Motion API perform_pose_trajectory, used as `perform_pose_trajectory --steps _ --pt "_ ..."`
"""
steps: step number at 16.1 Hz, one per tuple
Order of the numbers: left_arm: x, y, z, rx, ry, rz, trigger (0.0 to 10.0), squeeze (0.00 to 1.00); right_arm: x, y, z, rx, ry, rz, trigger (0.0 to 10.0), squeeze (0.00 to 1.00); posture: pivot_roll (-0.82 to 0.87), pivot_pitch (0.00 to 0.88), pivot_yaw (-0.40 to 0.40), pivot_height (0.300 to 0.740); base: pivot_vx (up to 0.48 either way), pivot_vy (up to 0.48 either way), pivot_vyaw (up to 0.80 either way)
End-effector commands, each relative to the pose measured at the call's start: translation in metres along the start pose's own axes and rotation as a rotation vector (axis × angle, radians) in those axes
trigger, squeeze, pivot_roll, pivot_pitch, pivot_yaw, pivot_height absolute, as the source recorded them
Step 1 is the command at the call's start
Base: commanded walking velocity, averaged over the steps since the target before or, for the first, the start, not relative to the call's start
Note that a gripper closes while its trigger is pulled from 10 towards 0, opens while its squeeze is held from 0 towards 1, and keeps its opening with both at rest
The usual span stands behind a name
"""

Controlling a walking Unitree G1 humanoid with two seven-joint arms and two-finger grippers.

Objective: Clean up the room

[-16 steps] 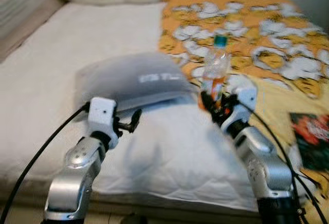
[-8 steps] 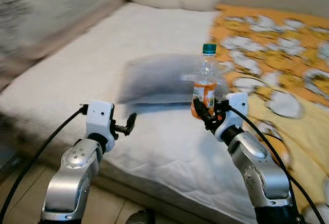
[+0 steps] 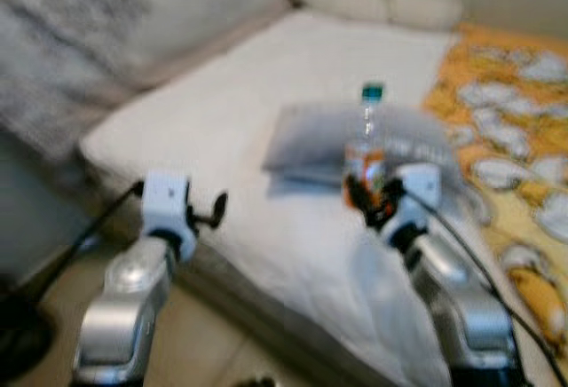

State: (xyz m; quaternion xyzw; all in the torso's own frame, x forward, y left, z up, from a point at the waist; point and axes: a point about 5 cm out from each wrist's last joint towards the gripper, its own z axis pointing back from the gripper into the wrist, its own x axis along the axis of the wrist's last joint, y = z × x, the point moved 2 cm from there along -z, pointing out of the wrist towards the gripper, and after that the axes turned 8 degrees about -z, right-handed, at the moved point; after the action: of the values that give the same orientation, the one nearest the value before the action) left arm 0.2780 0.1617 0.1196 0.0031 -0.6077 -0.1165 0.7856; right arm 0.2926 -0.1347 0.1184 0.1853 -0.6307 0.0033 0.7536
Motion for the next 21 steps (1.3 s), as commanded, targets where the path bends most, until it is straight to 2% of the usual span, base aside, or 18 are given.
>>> perform_pose_trajectory --steps 1,3,4,5,7,11,17,19,21 --pt "0.004 0.005 0.001 0.025 -0.012 -0.011 10.0 0.0 0.0 0.005 -0.002 0.018 0.014 -0.013 10.0 0.0 -0.01 0.0 0.036 0.74 0.0 0.0 0.8" --pt "0.009 0.007 0.0 0.043 -0.046 -0.025 10.0 0.0 0.001 0.009 -0.002 0.036 0.015 0.016 10.0 0.0 -0.01 0.0 0.039 0.74 0.0 0.0 0.8" --pt "0.009 0.01 0.0 0.073 -0.048 -0.015 10.0 0.0 -0.001 0.008 -0.004 0.022 0.028 -0.037 10.0 0.0 -0.01 0.0 0.039 0.74 0.0 0.0 0.8" --pt "0.008 0.012 -0.001 0.088 -0.043 -0.013 10.0 0.0 -0.002 0.008 -0.004 0.017 0.036 -0.047 10.0 0.0 -0.01 0.0 0.039 0.74 0.0 0.0 0.8" --pt "0.006 0.015 -0.001 0.095 -0.034 -0.049 10.0 0.0 -0.005 0.011 -0.004 0.037 0.056 -0.045 10.0 0.0 -0.01 0.0 0.038 0.74 0.0 0.0 0.8" --pt "0.011 0.017 -0.001 0.098 -0.062 -0.061 10.0 0.0 -0.011 0.016 -0.004 0.042 0.08 -0.06 10.0 0.0 0.0 0.005 0.039 0.74 0.0 0.0 0.8" --pt "0.014 0.015 -0.002 0.082 -0.077 -0.099 10.0 0.0 -0.016 0.008 -0.004 0.004 0.11 -0.027 10.0 0.0 0.01 0.007 0.046 0.74 0.126 0.0 0.77" --pt "0.014 0.015 -0.002 0.082 -0.077 -0.098 10.0 0.0 -0.017 0.006 -0.005 -0.006 0.115 -0.019 10.0 0.0 0.01 0.009 0.049 0.74 0.263 0.0 0.0" --pt "0.013 0.016 -0.001 0.085 -0.075 -0.099 10.0 0.0 -0.018 0.007 -0.007 -0.006 0.109 0.047 10.0 0.0 0.01 0.007 0.048 0.74 0.266 0.0 0.0"
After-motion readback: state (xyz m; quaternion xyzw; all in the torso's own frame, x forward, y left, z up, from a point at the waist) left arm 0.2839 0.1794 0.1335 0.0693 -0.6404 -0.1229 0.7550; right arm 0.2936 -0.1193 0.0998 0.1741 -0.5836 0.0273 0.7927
